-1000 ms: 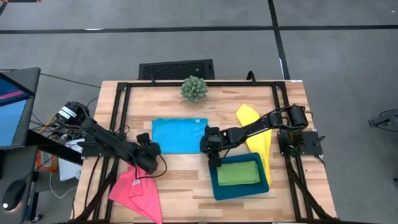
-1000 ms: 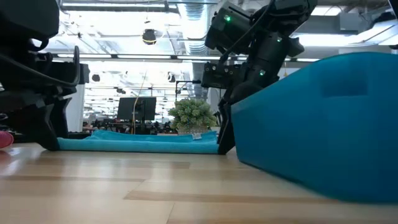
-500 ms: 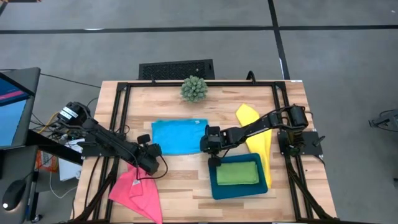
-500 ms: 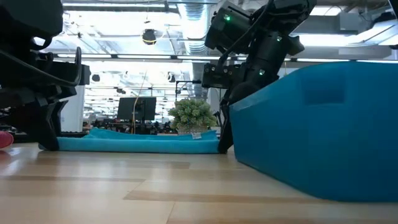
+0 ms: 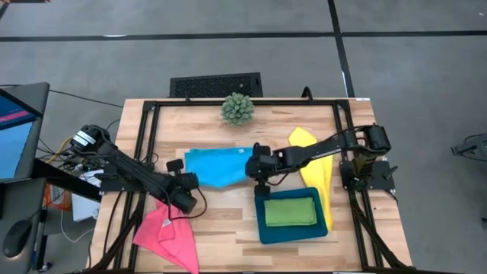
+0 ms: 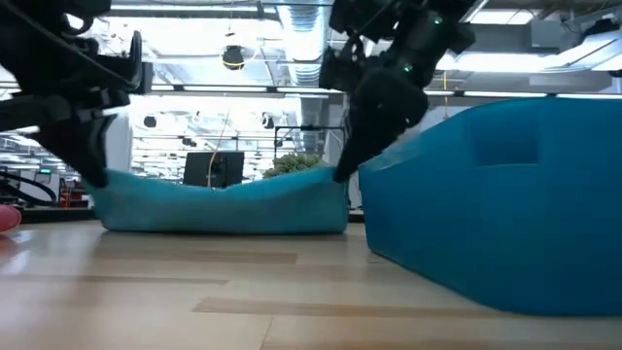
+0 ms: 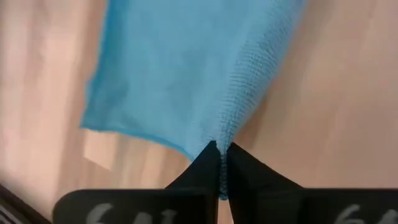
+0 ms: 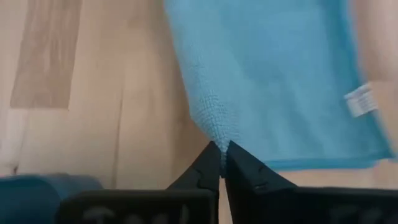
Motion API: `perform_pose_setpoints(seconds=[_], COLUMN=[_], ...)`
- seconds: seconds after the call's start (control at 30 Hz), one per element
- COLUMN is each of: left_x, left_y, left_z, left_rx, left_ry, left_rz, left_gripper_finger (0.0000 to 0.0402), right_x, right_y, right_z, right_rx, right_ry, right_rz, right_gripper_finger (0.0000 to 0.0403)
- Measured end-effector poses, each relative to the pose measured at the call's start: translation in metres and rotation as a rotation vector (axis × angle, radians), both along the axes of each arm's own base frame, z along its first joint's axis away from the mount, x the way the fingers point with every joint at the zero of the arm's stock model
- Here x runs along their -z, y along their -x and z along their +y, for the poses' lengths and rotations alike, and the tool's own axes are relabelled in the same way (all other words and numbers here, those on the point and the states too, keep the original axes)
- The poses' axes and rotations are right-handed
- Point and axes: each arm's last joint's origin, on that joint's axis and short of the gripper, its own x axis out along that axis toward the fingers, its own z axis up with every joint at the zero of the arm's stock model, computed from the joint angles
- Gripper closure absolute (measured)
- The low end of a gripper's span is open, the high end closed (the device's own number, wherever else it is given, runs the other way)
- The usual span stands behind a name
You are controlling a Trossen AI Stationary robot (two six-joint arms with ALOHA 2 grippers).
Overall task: Fold microfiber towels
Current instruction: Fold the blue microfiber cloth
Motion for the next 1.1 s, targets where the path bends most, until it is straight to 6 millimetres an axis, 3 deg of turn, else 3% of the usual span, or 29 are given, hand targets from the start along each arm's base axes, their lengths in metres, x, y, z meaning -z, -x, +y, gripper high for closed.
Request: perform_pose_setpoints(seconds=[0.67,1.1], left_x=[-0.003,0.002], left_y=[-0.016,-0.024], left_z=[0.059,0.081], left_rx=[-0.126,-0.15], left_ry=[-0.138,-0.102], left_rz=[0.063,0.043], left_gripper_finger=[0.0399,0.0399], right_x=[0.004,0.016], right_y=[-0.001,-0.004], right_z=[-0.062,-0.073], right_rx=[0.161,0.193], right_ry=[-0.009,-0.011], right_rz=[0.016,0.023], right_gripper_finger=[0.0375,0.0369])
